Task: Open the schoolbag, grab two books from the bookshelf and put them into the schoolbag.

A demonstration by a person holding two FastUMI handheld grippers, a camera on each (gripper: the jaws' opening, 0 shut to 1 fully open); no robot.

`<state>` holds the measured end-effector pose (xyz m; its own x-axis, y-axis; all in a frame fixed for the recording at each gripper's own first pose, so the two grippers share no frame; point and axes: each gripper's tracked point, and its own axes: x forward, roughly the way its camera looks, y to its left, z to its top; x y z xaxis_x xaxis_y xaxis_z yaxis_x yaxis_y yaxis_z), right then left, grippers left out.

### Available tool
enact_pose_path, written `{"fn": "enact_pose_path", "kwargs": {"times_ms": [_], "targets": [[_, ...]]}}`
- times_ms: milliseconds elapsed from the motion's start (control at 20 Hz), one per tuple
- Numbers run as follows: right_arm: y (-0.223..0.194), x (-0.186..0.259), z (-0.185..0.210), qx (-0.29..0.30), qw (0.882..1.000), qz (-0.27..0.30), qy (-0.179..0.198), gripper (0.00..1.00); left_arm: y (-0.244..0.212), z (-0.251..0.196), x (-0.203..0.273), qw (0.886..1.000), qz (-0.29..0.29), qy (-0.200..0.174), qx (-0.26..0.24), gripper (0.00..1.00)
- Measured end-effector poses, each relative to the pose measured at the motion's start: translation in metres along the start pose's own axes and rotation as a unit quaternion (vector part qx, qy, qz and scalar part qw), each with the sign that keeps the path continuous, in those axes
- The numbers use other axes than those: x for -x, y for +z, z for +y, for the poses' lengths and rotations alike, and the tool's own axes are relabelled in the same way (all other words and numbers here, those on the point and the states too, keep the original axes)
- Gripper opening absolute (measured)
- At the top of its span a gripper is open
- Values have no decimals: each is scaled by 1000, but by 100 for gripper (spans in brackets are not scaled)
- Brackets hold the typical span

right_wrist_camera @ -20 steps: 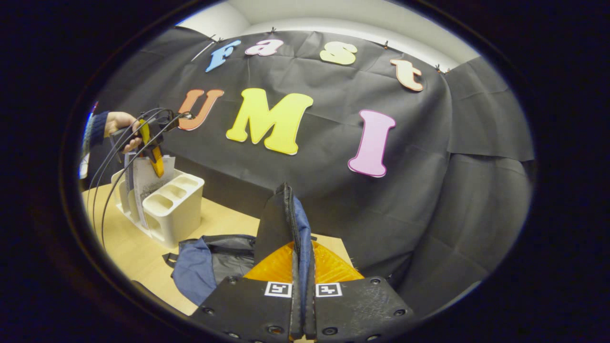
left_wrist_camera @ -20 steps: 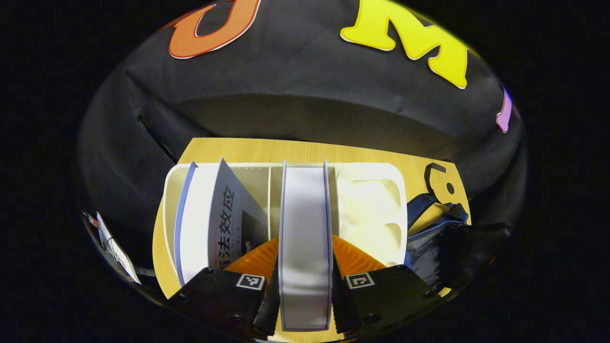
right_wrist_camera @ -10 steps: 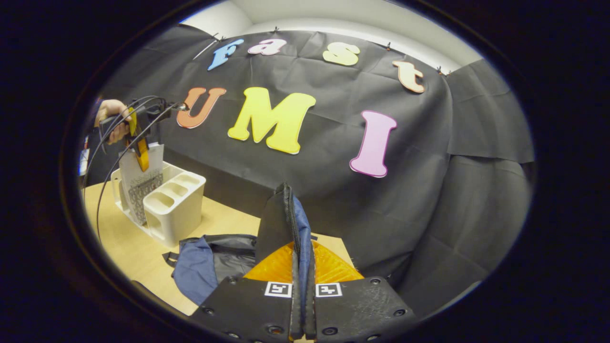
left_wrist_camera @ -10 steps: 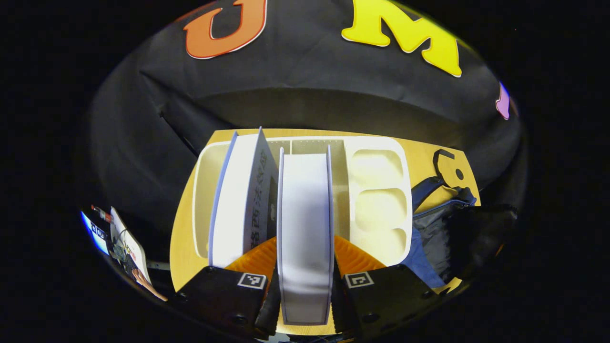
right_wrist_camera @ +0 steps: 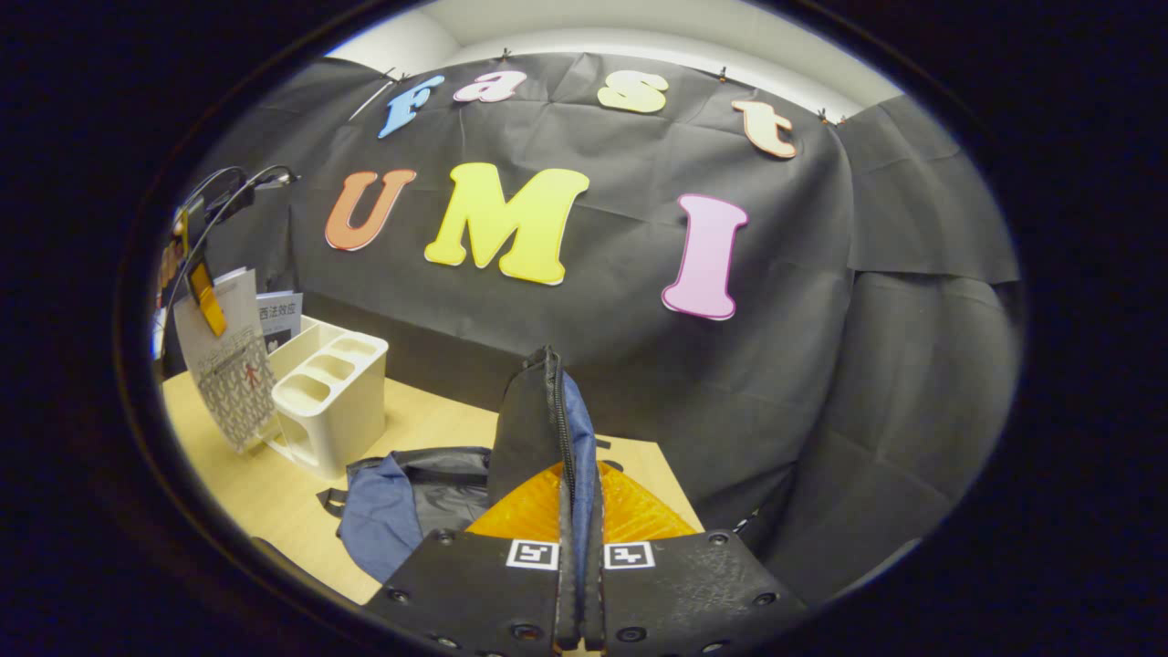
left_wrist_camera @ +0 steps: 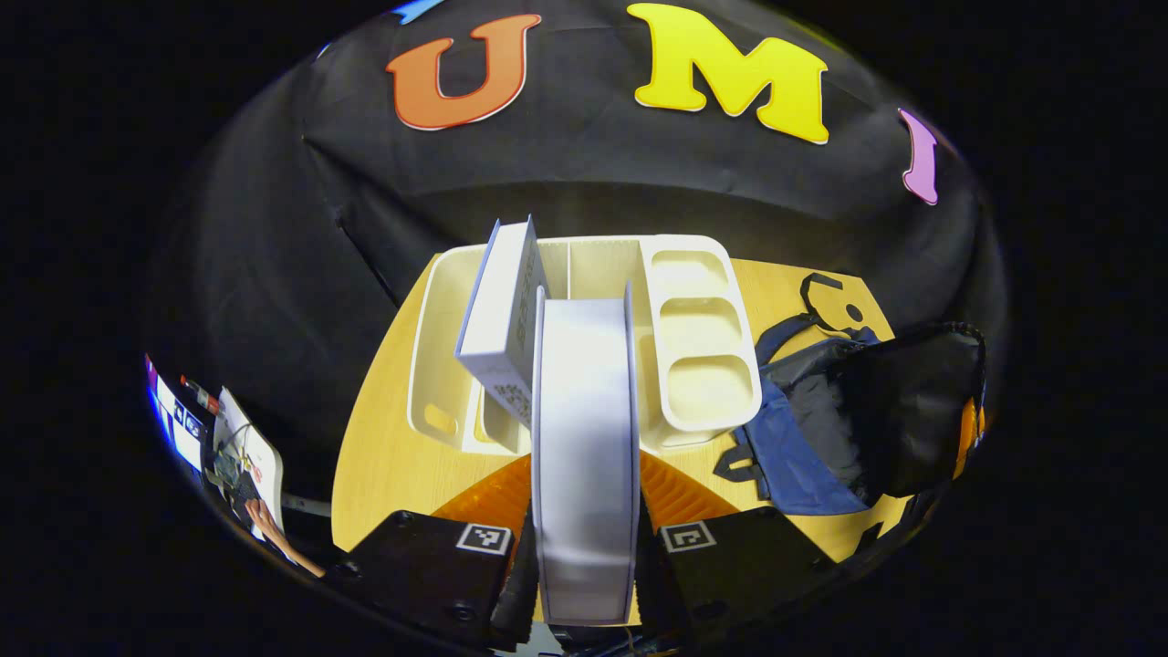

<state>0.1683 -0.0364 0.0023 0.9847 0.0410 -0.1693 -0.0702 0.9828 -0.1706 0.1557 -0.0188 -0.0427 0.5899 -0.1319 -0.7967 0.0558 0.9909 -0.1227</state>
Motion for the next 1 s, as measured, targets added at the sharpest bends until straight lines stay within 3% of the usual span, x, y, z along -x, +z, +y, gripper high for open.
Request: {"fn": "enact_pose_path", "kwargs": {"times_ms": [300, 500, 1000], "targets": [[-3, -1, 1, -3, 1000, 5, 0, 3, -60, -14, 34, 988, 1, -116, 106, 46], [-6, -4, 5, 3, 1000, 11, -1, 3, -87, -8, 38, 976, 5, -148, 162, 45], [-1, -11, 15, 34, 999, 23, -12, 3, -76, -64, 29, 929, -9, -280, 241, 45]]}}
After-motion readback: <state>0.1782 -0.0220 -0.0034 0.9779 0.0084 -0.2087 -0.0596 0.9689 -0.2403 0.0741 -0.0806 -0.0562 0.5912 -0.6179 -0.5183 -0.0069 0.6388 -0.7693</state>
